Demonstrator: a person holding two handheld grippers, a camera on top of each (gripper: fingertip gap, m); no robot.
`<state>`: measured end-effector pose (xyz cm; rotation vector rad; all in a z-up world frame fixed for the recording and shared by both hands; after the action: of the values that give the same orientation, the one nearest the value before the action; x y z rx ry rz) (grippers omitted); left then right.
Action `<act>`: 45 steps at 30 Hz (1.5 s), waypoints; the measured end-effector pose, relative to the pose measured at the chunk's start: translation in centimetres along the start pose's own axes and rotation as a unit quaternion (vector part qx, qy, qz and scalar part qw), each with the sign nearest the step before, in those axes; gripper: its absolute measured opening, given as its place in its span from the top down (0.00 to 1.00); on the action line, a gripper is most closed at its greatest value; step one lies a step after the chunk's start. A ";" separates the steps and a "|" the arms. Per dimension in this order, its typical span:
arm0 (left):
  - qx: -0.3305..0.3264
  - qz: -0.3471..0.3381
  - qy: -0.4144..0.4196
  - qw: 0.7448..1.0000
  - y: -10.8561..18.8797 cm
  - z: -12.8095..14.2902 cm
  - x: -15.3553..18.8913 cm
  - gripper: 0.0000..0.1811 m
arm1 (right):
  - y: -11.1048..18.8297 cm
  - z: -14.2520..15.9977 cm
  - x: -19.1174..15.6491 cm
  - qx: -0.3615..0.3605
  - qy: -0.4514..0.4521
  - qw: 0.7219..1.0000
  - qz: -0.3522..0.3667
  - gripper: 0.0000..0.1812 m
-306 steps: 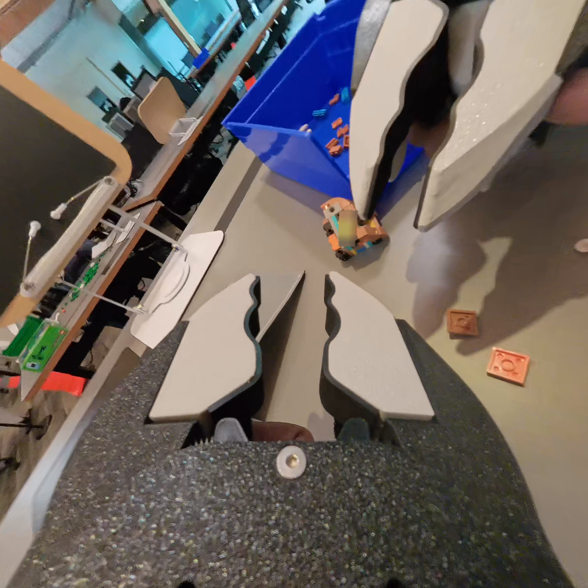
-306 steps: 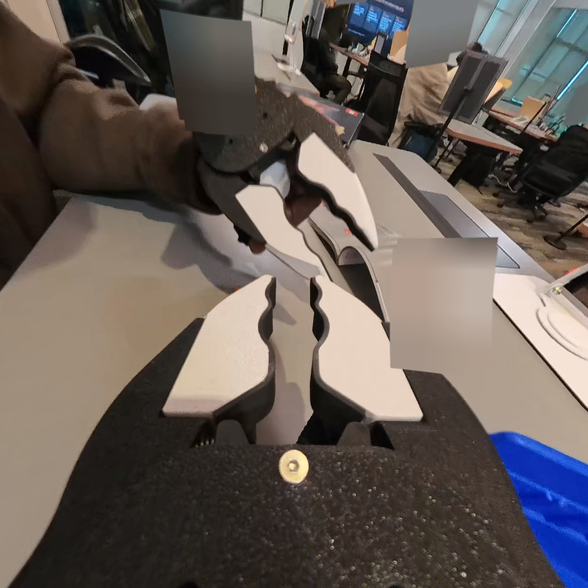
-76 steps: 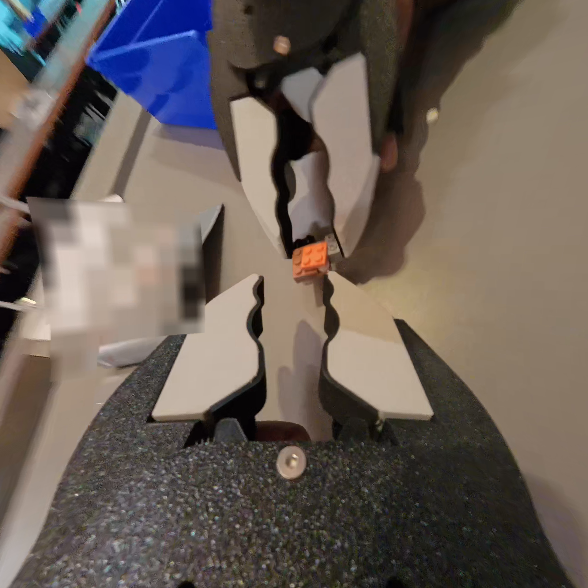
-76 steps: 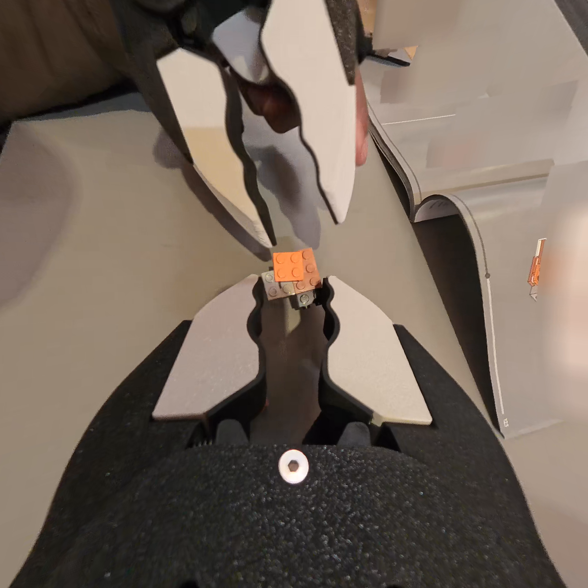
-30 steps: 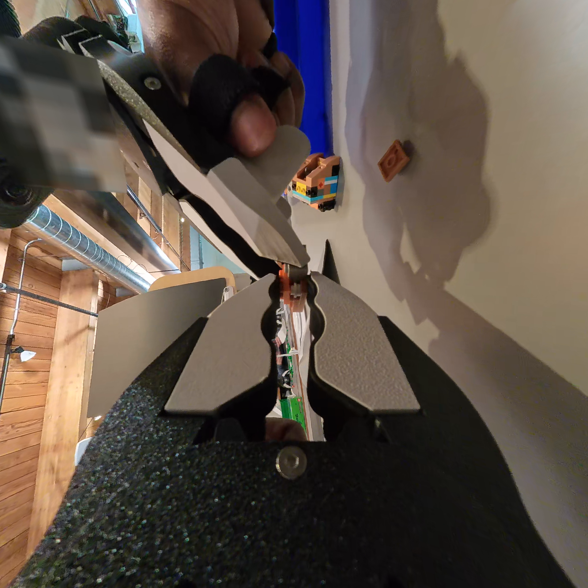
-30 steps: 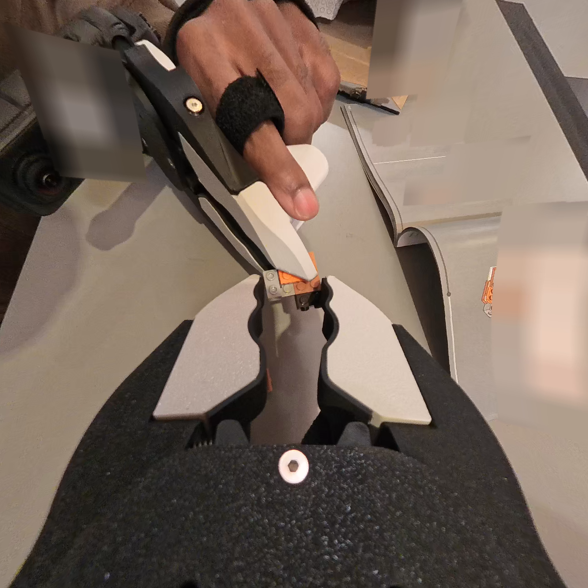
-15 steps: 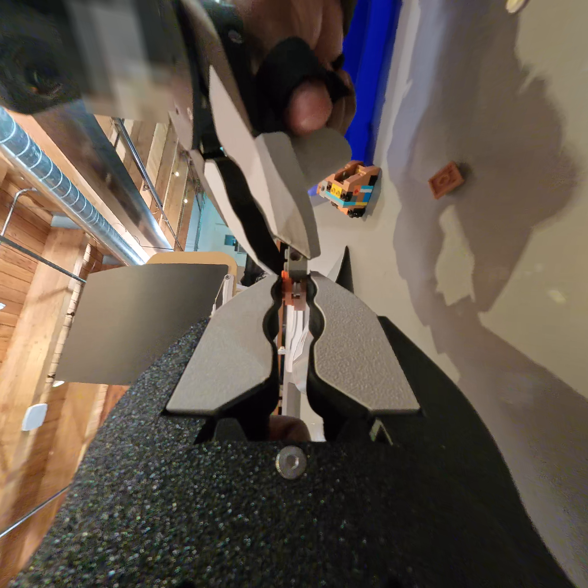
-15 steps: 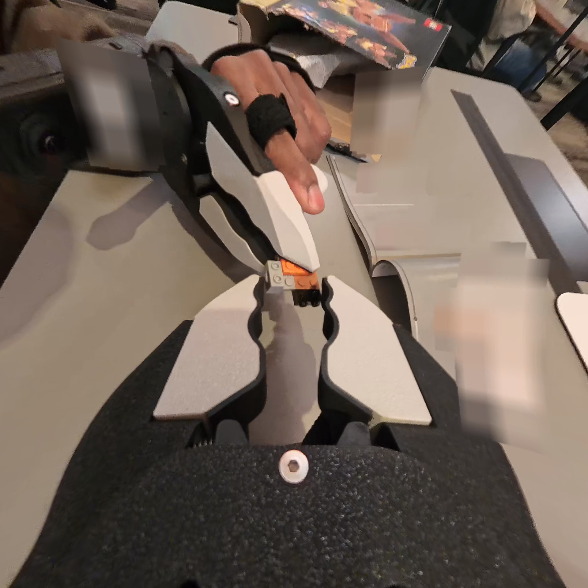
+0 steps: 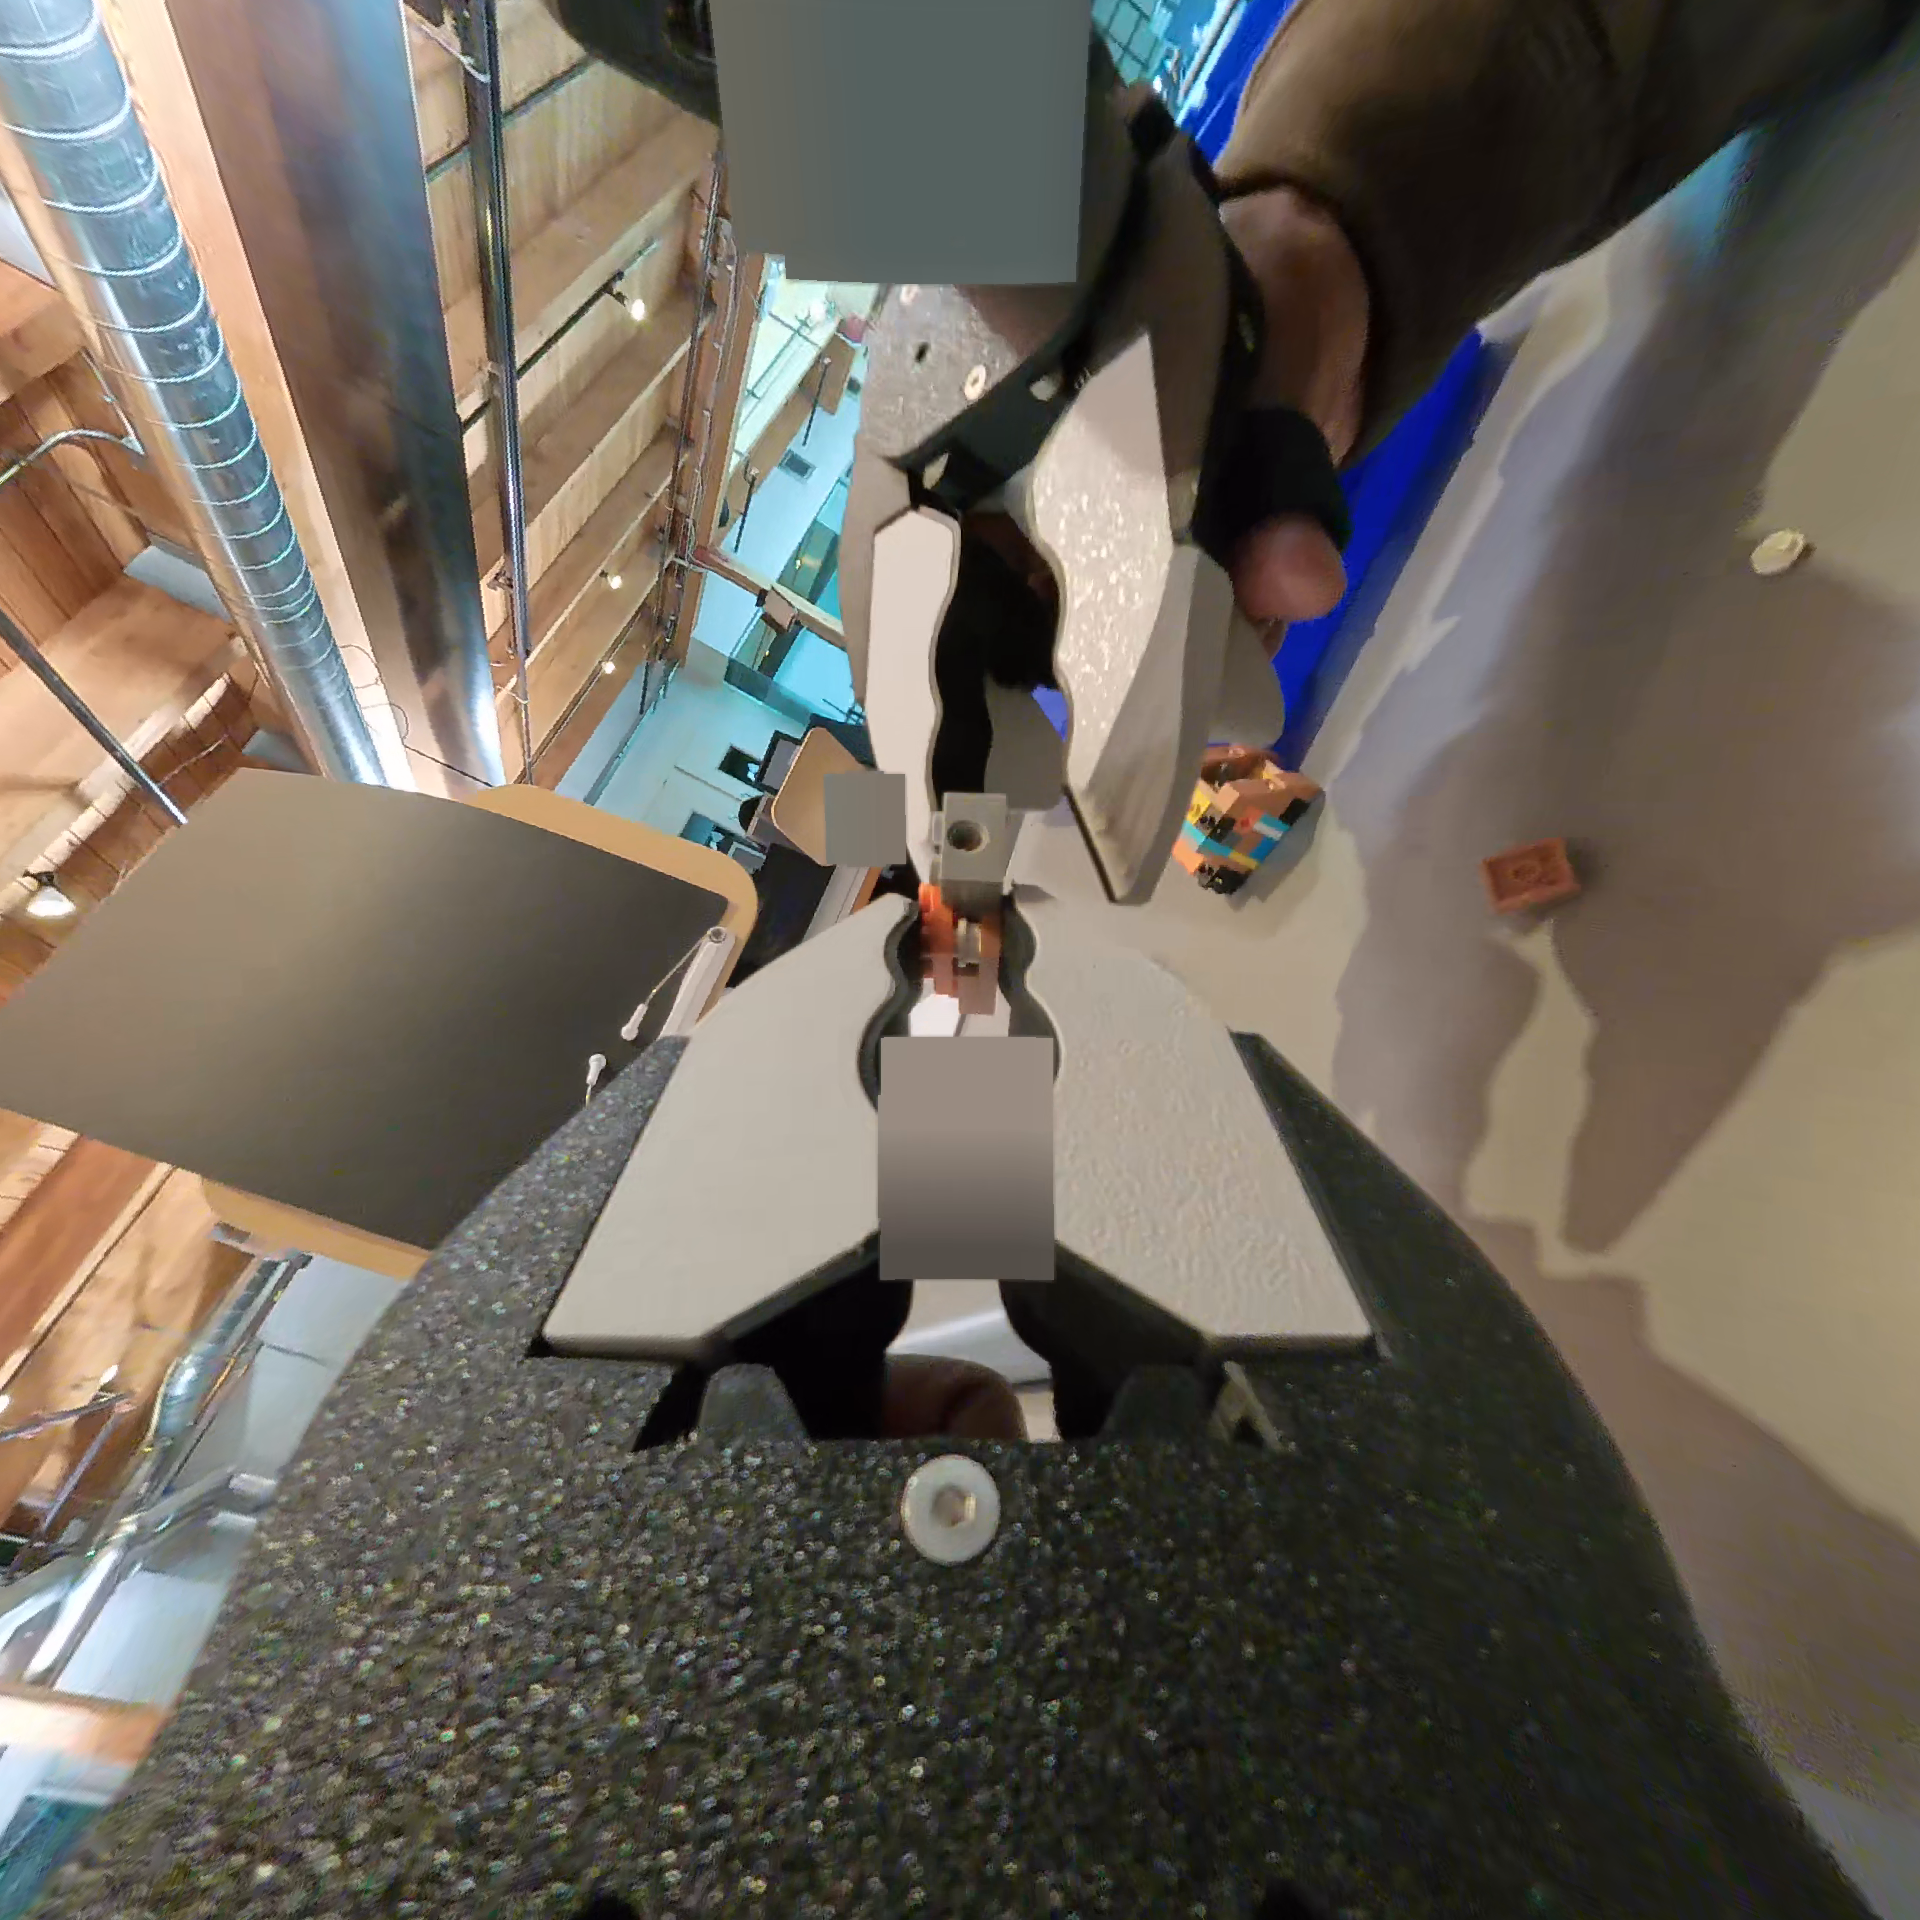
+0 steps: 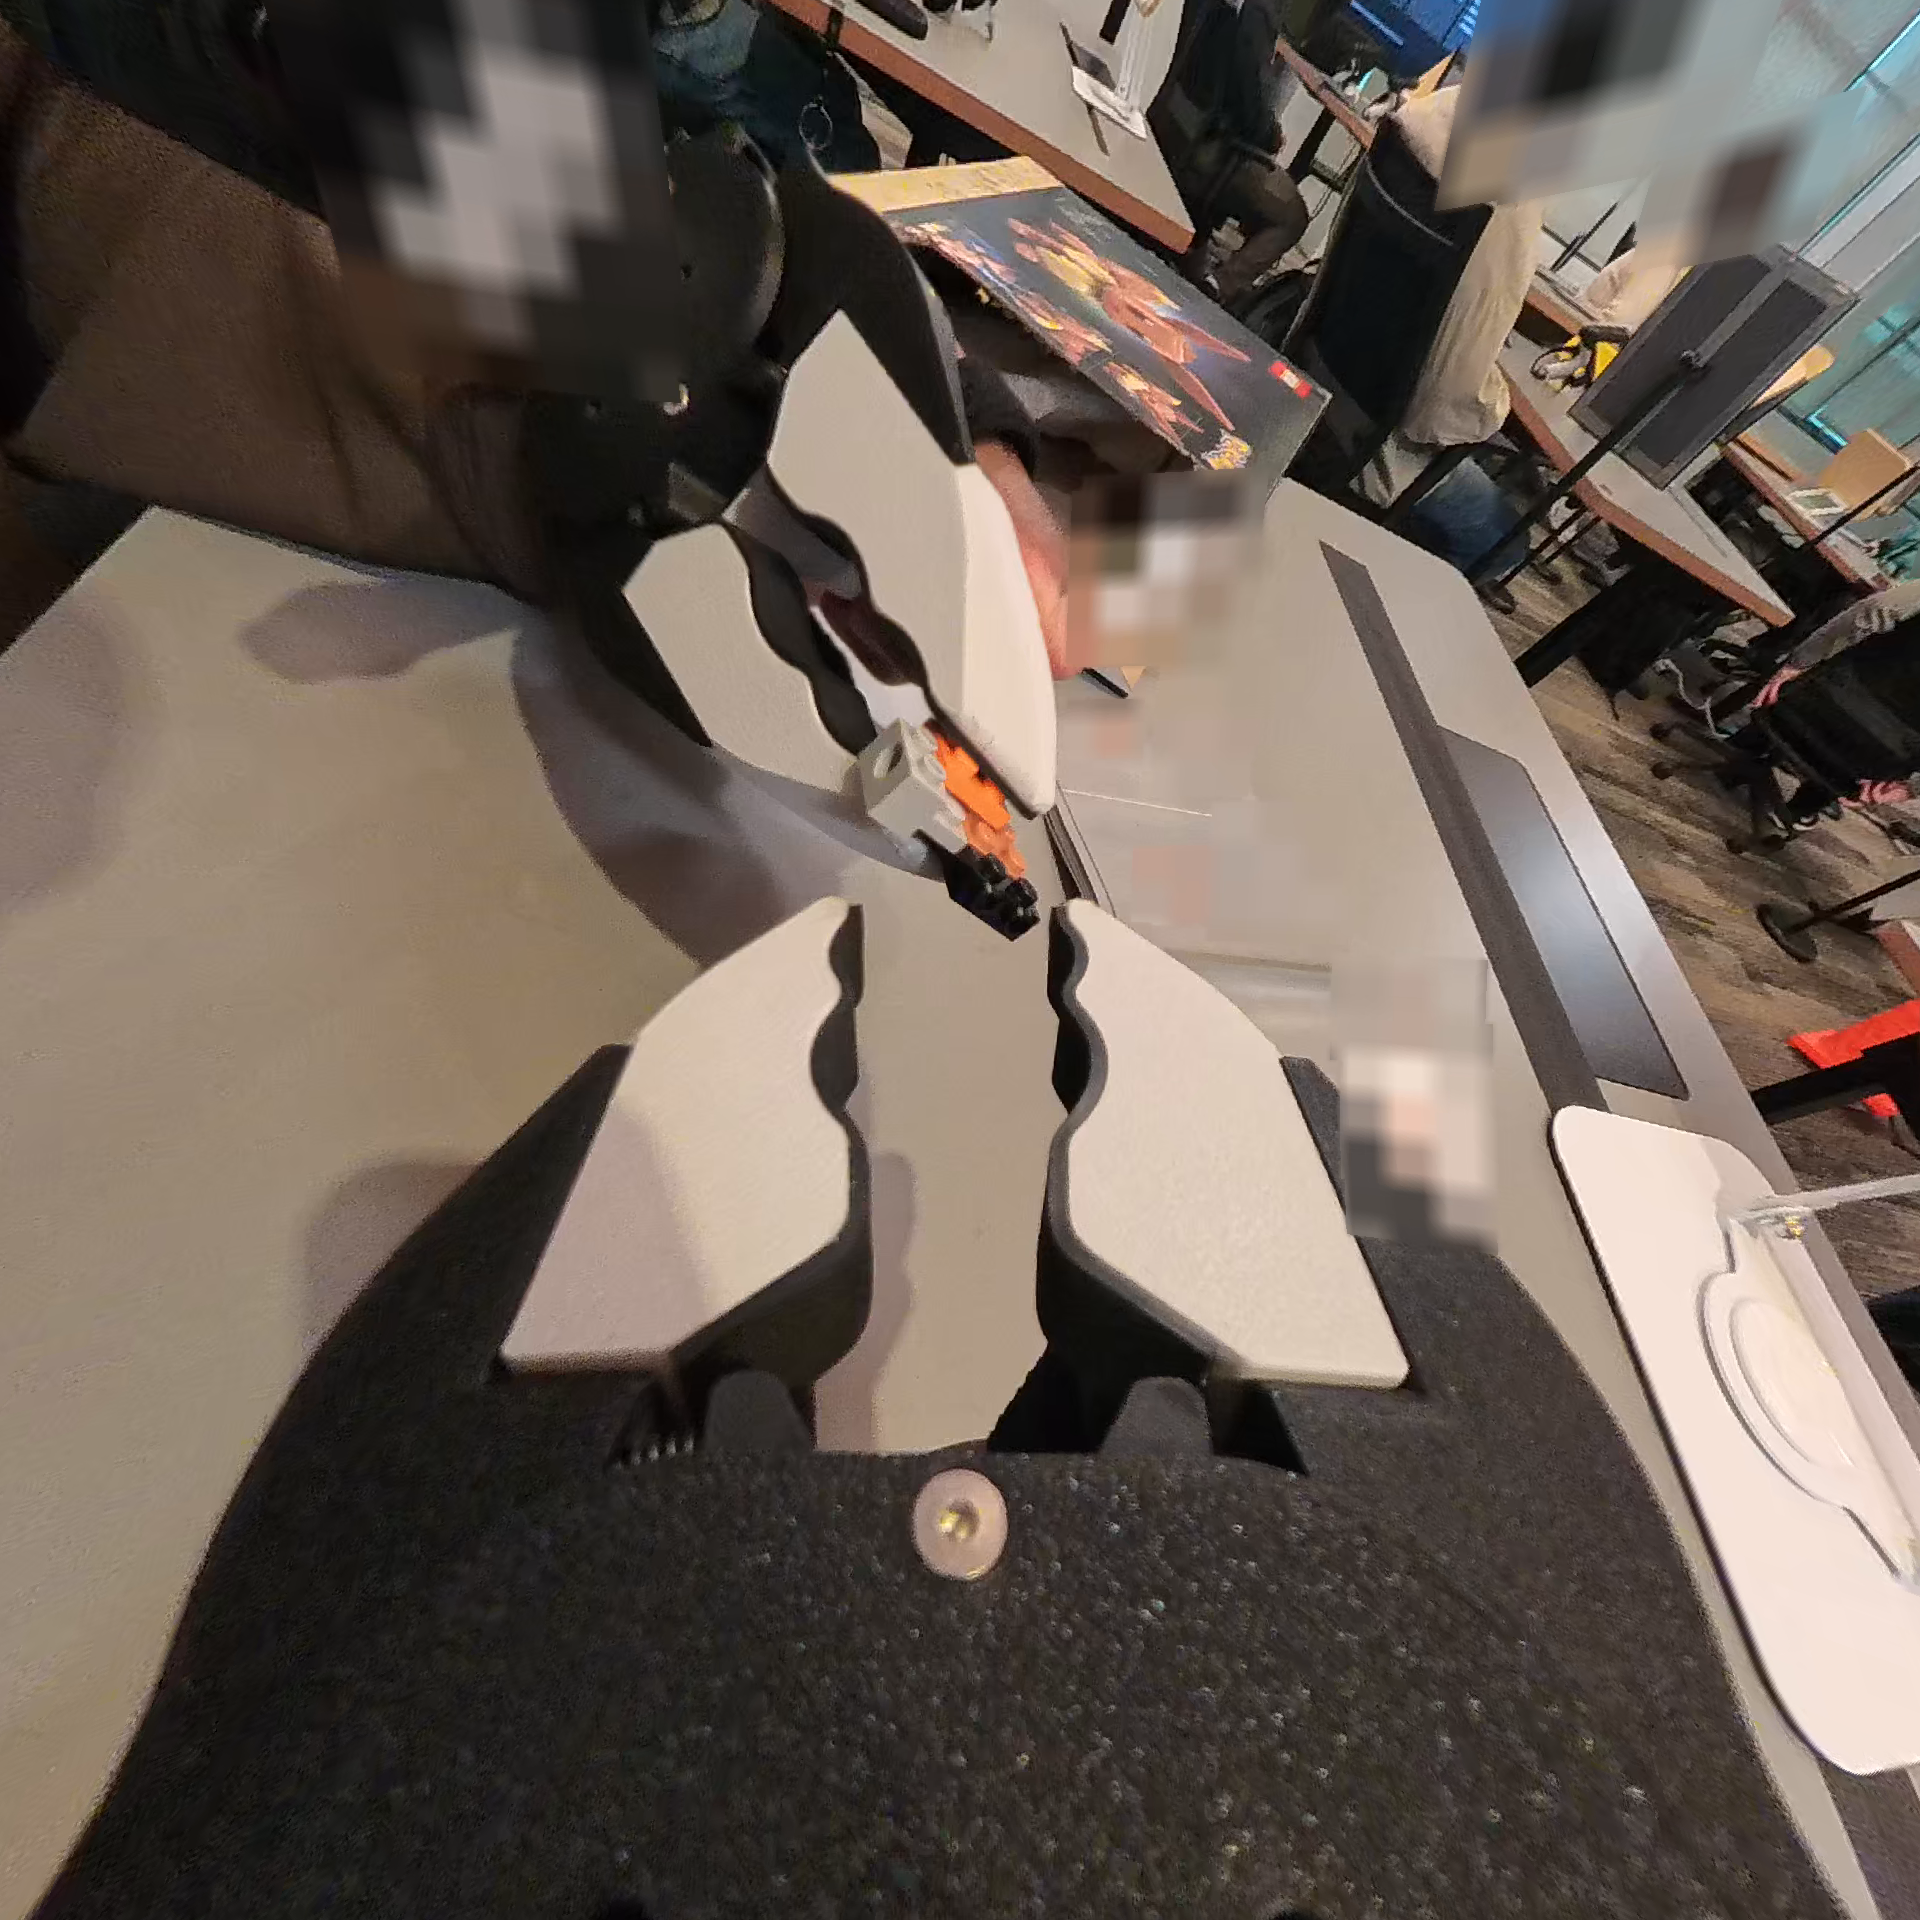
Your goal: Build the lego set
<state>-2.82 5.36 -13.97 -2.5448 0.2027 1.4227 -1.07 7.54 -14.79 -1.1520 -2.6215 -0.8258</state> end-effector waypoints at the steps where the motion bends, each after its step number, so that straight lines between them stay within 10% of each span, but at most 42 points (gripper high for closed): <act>1: 0.002 0.000 0.004 1.000 0.0 -0.1 0.0 0.93 | 0.0 -0.1 0.0 0.001 0.001 1.000 0.002 0.82; 45: 0.037 0.041 0.151 0.987 0.5 -0.4 -0.5 0.86 | 0.1 -0.6 -0.5 0.071 0.021 0.997 0.010 0.94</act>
<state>-2.82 4.78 -13.41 -2.7059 0.4061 1.0254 -0.67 6.92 -14.42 -1.1102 -2.5829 -0.6397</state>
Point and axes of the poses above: each gripper's, where its closed fingertips meet, y back along the fingers, z out of its underside, x = y × z across the jaws, the point moved 2 cm from there along y, back along the fingers, and after that the axes turned 7 degrees about -z, right-handed, at the moved point
